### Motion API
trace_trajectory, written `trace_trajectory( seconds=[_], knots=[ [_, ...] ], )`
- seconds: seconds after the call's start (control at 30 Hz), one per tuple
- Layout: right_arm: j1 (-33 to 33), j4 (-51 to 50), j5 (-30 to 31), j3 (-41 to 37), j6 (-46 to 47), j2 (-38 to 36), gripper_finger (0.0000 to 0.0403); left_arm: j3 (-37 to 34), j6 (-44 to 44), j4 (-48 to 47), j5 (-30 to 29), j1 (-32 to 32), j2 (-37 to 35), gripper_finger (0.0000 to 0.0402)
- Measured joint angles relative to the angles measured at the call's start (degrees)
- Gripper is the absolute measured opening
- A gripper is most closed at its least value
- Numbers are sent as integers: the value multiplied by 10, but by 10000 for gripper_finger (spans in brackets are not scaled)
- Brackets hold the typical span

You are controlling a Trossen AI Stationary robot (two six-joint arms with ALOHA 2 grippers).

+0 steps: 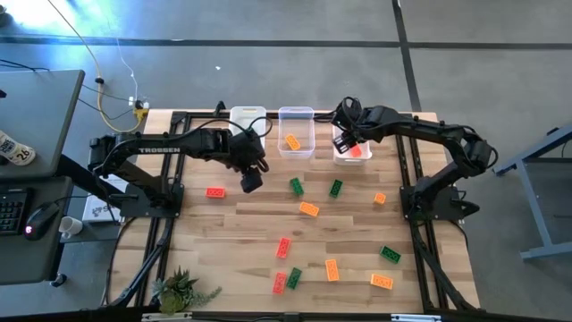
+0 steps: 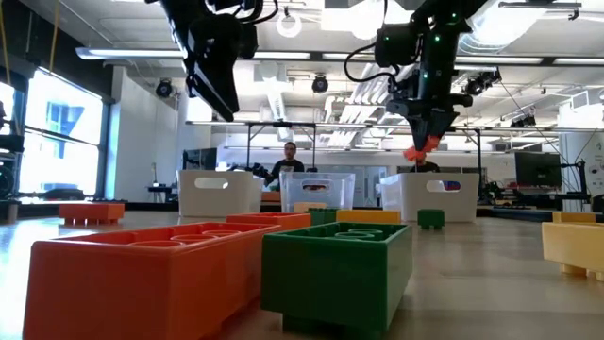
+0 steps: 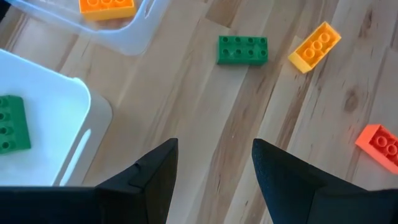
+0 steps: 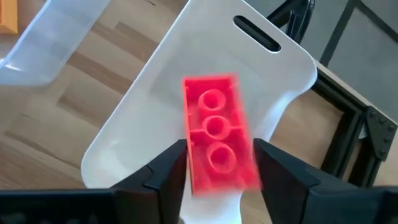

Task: Sort & place blocks by color
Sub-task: Put the orange game piece into the right white bin

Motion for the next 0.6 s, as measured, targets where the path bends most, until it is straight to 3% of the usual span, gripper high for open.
trace_trajectory(
  seconds=[0.17,0.6],
  knots=[
    [0,0,11,0,0,0,192,0,13,-46,0,0,0,195],
    [0,0,11,0,0,0,195,0,90,-195,0,-15,0,195]
  ],
)
